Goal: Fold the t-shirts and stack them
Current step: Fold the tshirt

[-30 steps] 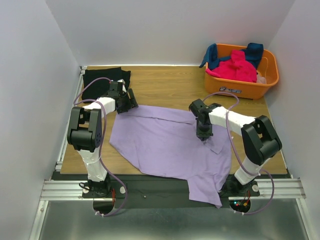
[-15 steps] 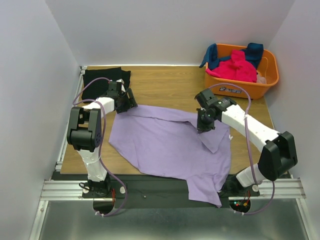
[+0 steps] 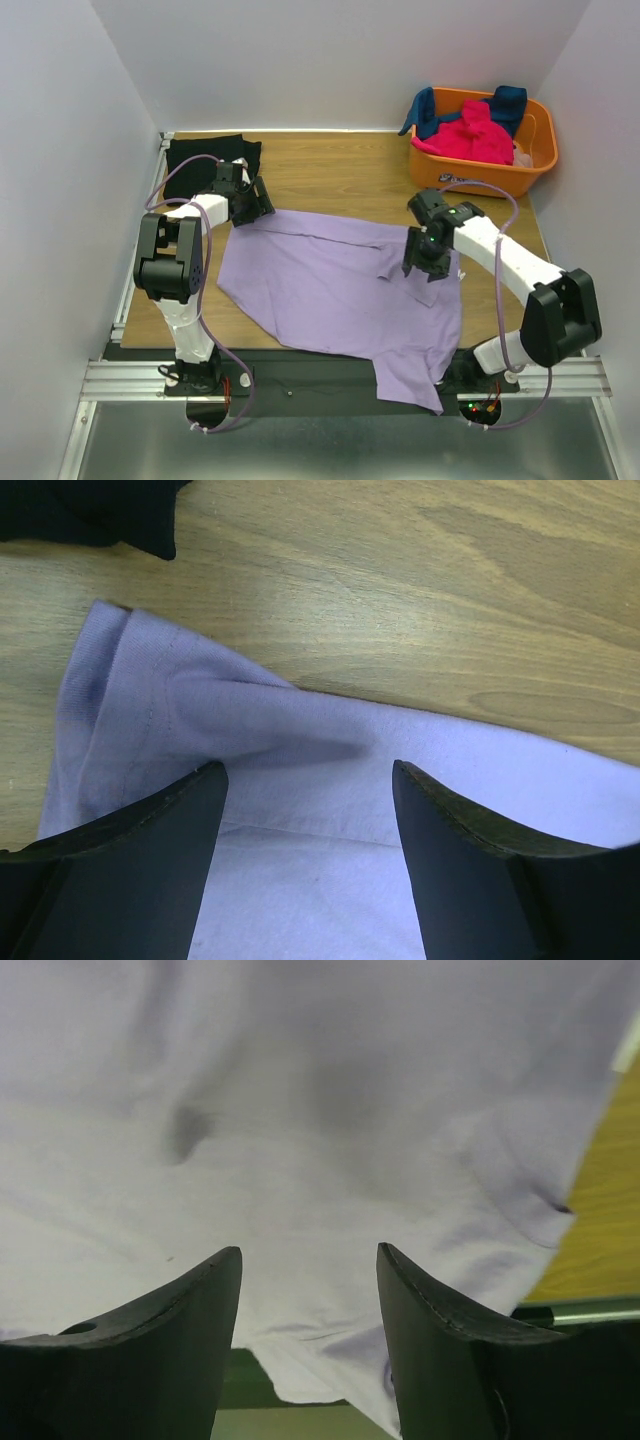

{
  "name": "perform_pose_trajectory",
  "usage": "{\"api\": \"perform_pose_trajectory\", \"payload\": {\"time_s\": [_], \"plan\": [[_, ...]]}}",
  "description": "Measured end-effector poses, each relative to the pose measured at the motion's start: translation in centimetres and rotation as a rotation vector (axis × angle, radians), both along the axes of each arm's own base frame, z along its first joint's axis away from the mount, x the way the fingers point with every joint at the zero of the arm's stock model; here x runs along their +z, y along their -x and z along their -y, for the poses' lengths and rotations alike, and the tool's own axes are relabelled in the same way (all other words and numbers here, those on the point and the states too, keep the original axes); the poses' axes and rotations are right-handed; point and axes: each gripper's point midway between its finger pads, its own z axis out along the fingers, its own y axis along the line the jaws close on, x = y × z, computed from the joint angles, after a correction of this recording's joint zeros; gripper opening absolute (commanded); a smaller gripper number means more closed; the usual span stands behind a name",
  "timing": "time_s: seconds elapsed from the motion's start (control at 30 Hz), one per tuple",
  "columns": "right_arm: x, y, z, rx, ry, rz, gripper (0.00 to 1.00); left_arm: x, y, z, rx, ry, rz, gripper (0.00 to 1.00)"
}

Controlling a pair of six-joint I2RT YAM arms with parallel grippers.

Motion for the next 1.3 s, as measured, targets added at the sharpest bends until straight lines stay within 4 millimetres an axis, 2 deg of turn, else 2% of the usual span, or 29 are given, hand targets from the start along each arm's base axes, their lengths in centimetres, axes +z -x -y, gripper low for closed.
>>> {"api": "perform_pose_trajectory", "payload": {"time_s": [0.17,0.27,0.43,0.67,0.77,0.97,1.07,1.1,1.17,1.3], "plan": [[-1.6,1.7,4.5,-0.171,0.026,-0.029,0.62,0.0,0.0,0.0,-0.001,0.000,0.000,0.80],[-2.9,3.1,5.8,-0.227,0.038,-0.064,0.62,0.0,0.0,0.0,-0.002,0.001,0.001,0.80],[-4.5,4.4,5.9,-0.264,0.028,-0.093,0.62,0.1,0.0,0.0,-0.003,0.001,0.000,0.80],[-5.7,4.3,5.4,-0.306,-0.003,-0.078,0.56,0.0,-0.1,0.0,-0.003,0.001,-0.002,0.80],[-6.0,4.0,5.4,-0.323,-0.004,-0.061,0.51,0.0,-0.1,0.0,-0.002,0.001,-0.003,0.80],[-5.9,2.9,5.9,-0.351,0.014,-0.004,0.32,0.0,-0.1,0.0,-0.003,0.001,-0.003,0.80],[-5.8,2.4,6.1,-0.359,0.019,0.023,0.20,0.0,-0.1,0.0,-0.003,0.001,-0.003,0.80],[-5.8,2.3,6.1,-0.361,0.020,0.027,0.10,0.0,-0.1,0.0,-0.003,0.002,-0.003,0.80],[-5.8,2.2,6.1,-0.365,0.020,0.033,0.03,0.0,-0.1,0.0,-0.003,0.002,-0.002,0.80],[-5.7,1.9,6.1,-0.367,0.017,0.042,0.00,0.0,-0.1,0.0,-0.003,0.002,-0.002,0.80]]}}
